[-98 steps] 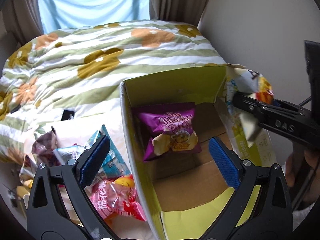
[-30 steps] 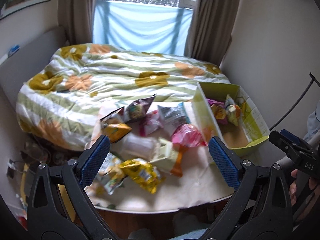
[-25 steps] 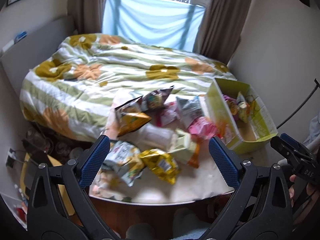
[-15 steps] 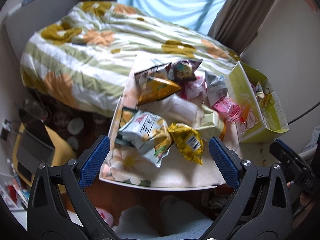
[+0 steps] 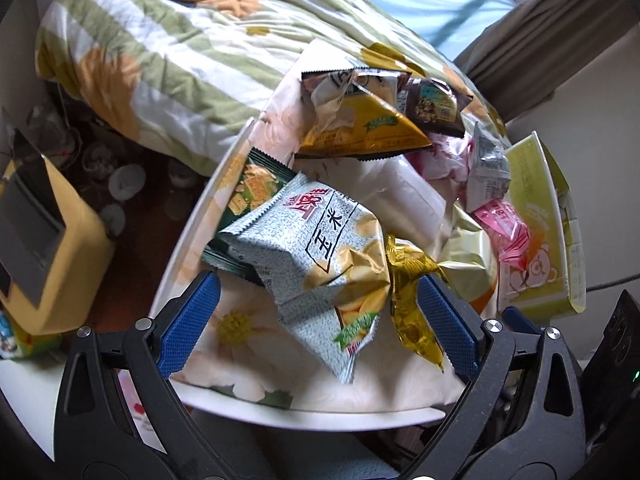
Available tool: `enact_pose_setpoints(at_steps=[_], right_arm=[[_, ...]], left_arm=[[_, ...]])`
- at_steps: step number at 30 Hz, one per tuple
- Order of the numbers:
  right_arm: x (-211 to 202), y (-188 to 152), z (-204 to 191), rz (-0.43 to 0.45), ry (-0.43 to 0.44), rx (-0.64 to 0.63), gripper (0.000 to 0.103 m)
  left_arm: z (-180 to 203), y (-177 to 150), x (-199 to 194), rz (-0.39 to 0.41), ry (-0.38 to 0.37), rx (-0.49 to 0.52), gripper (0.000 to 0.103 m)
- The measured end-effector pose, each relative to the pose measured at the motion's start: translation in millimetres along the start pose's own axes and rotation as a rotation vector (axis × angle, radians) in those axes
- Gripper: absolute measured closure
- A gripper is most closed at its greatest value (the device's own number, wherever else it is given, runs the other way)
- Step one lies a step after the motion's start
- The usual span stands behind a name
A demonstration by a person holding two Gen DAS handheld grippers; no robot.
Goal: Organize snacks
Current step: 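Grasp the grey-green corn snack bag with the left gripper while the right grasps the gold bag, then lift both held bags and carry them over the box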
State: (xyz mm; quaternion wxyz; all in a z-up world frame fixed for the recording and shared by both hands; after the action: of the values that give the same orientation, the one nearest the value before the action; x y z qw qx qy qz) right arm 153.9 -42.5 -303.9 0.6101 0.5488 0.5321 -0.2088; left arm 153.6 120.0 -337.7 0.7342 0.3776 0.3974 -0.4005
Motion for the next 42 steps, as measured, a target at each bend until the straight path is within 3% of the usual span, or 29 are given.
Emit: enact_pose_setpoints(at_steps=[5, 8, 18, 25, 36, 42], right_arm=[[31, -2, -11, -0.034, -0.017, -0.124, 0.007], [43, 0, -12, -0.050, -0.021, -0.168, 0.009], [76, 4, -23, -0.104, 0.022, -0.240, 0.029], [91, 5, -23, -0.150, 0.065, -0.210, 0.043], [88, 7, -13, -0.154, 0.168, -0.104, 0.050], [85, 7, -7, -0.150, 0.179, -0.083, 0.050]], left_arm=[[3, 0, 22, -0.027, -0.009, -0.022, 0.005], [6, 0, 33, -0.044, -0.003, -0.013, 0.013], [9, 6, 32, -0.032, 0.004, -0.003, 0.018], [5, 8, 27, -0.028, 0.022, 0.001, 0.020], [2, 5, 29, -0.040, 0.018, -0.010, 0.020], [9, 6, 36, -0.047, 0.026, 0.019, 0.020]])
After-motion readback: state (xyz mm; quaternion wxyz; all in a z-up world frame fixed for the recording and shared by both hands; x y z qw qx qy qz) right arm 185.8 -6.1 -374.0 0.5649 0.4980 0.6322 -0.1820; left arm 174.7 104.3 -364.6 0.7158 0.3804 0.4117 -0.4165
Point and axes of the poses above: each gripper's, at about its wrist camera, not at the fingertips, and x roughly the way its jaws point, z to its right, y to its top, the point moved 10 cm from there along x, roughly the way its jaws point, and after that the axes turned 5 degrees about -z, right-handed, at the moved point
